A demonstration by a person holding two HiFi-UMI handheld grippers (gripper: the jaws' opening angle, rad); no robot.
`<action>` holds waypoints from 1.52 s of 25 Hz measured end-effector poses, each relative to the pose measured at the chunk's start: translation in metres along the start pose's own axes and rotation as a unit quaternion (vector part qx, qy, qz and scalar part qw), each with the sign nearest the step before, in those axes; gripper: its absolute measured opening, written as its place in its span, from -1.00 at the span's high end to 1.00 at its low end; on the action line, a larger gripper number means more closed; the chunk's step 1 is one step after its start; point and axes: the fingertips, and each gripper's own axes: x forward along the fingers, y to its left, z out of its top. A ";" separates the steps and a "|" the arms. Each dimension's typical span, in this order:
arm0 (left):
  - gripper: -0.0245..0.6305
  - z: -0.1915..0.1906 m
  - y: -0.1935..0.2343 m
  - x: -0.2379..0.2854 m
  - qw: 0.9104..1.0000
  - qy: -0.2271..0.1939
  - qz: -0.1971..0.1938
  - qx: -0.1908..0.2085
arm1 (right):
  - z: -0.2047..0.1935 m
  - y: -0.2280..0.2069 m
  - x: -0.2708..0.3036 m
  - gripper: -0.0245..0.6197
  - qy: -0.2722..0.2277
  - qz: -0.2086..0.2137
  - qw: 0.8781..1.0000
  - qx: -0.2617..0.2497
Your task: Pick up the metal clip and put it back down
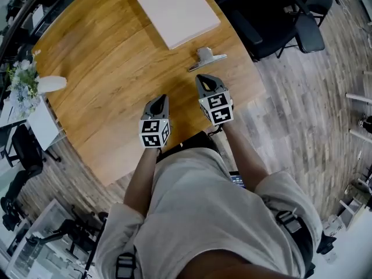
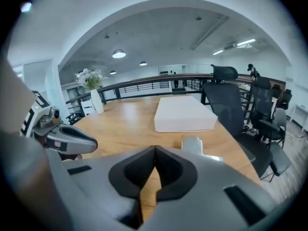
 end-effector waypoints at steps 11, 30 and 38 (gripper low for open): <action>0.85 0.072 -0.025 -0.032 0.994 -0.088 -0.057 0.037 | 0.047 0.022 -0.066 0.84 -0.101 -0.107 0.989 0.023; 0.85 0.217 -0.022 -0.161 0.960 -0.265 -0.033 0.079 | 0.182 0.062 -0.185 0.84 -0.272 -0.176 0.946 -0.019; 0.85 0.233 -0.029 -0.179 0.951 -0.290 -0.044 0.096 | 0.199 0.070 -0.201 0.84 -0.298 -0.185 0.936 -0.029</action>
